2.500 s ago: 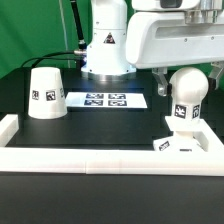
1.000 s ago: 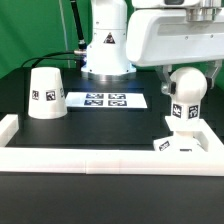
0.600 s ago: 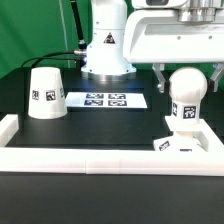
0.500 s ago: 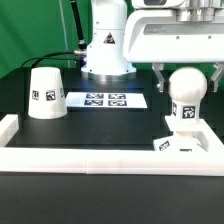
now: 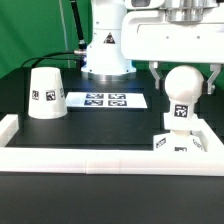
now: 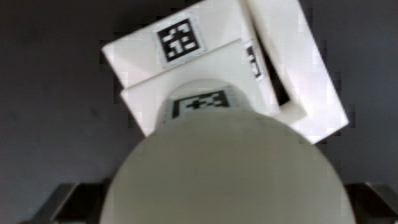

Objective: Assemble lamp

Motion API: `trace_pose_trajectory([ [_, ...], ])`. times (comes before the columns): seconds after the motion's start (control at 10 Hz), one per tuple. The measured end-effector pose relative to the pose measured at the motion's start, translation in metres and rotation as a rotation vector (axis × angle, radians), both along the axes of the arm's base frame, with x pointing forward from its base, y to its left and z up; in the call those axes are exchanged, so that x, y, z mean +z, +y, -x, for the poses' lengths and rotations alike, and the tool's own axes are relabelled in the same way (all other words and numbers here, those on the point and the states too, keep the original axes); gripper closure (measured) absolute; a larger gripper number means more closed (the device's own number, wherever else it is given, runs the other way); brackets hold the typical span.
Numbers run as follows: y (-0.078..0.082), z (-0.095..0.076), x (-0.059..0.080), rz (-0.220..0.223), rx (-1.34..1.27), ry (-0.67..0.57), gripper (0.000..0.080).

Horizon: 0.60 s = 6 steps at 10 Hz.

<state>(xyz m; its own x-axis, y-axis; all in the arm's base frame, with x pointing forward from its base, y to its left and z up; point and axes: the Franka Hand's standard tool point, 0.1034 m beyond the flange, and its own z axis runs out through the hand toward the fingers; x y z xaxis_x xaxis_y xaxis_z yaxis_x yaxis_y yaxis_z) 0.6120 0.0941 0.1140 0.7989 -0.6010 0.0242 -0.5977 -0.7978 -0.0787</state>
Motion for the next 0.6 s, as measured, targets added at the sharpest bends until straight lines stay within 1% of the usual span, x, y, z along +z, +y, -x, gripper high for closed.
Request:
trace_pose_trajectory([
  [0.3, 0.0034, 0.0004, 0.0003, -0.016, -0.218, 0.01, 0.022],
  [0.4, 0.0031, 0.0003, 0.0003, -0.015, -0.212, 0.01, 0.022],
  [0.5, 0.0037, 0.0004, 0.0005, -0.015, -0.204, 0.009, 0.0153],
  [0.6, 0.0056, 0.0004, 0.0075, -0.015, -0.162, 0.006, 0.0153],
])
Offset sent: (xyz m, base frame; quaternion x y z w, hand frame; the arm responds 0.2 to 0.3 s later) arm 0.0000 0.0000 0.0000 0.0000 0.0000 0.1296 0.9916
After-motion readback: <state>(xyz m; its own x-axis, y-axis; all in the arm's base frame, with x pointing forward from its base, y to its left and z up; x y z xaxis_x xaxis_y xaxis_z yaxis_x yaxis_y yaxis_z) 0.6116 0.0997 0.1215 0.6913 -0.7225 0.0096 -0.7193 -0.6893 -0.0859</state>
